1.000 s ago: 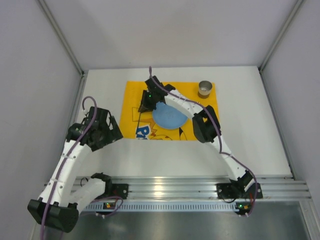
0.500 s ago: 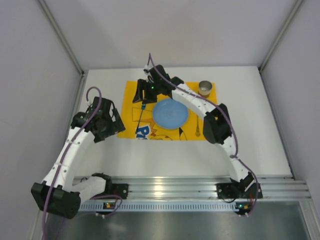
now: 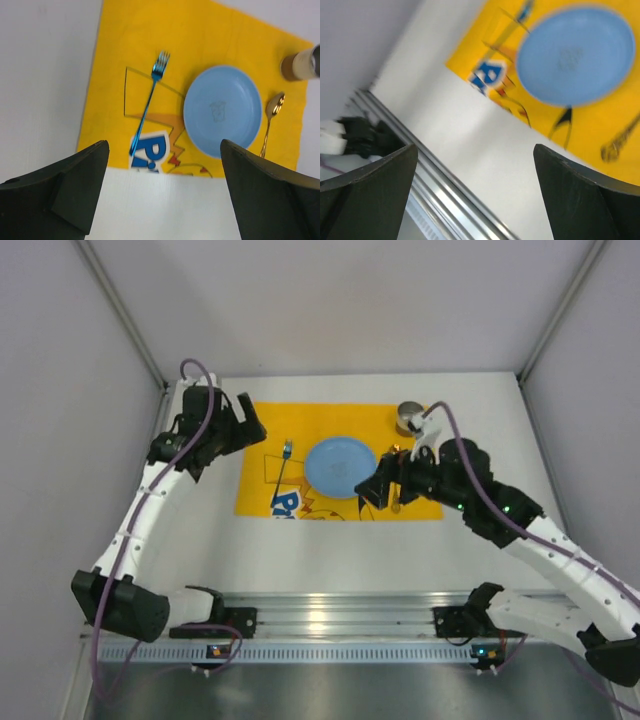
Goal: Set the dinner table for one person
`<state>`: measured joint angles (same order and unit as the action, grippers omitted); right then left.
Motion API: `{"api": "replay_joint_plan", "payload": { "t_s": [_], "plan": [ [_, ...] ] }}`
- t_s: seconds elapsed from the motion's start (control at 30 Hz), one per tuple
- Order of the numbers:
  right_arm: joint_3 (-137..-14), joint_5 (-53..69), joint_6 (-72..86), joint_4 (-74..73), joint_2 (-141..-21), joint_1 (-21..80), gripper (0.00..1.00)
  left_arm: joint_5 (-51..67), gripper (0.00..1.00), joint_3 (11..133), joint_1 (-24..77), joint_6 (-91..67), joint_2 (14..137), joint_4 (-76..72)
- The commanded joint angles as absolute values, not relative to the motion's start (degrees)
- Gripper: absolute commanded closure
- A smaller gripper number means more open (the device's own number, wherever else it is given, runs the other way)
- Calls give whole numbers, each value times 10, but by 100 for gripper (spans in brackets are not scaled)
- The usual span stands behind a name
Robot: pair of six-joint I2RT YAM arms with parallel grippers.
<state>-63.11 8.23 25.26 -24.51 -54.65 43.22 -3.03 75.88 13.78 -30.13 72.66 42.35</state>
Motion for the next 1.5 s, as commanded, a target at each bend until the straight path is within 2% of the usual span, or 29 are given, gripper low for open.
{"api": "replay_joint_plan", "payload": {
  "t_s": [0.0,0.07,0.17,0.2,0.27,0.3,0.43,0.57,0.73,1.03,1.2,1.47],
  "plan": [
    [-516,-15,288,-316,-497,432,0,-121,1,807,137,-236,721,284],
    [-471,-28,297,-317,-410,432,0,-157,1,770,137,-229,705,181],
    [-432,-47,305,-317,-301,432,0,-157,1,624,137,-145,651,27],
    [-423,-53,312,-317,-278,432,0,-149,1,537,137,-93,636,-75],
    [-397,-62,318,-318,-222,432,0,-137,1,462,137,-72,598,-132],
    [-389,-66,330,-317,-208,432,0,-134,1,397,137,-42,588,-169],
    [-368,-66,358,-330,-181,432,0,-181,1,283,137,-52,542,-190],
    [-379,-47,352,-340,-188,432,0,-185,1,142,135,-51,524,-315],
    [-394,-39,356,-366,-192,432,0,-211,1,106,127,-47,644,-412],
    [-404,-24,361,-412,-170,432,0,-118,1,209,70,15,865,-543],
    [-406,-18,358,-418,-164,432,0,-51,1,165,4,-52,895,-646],
    [-400,-42,350,-425,-157,432,0,-43,1,172,4,-47,895,-635]
  ]
}}
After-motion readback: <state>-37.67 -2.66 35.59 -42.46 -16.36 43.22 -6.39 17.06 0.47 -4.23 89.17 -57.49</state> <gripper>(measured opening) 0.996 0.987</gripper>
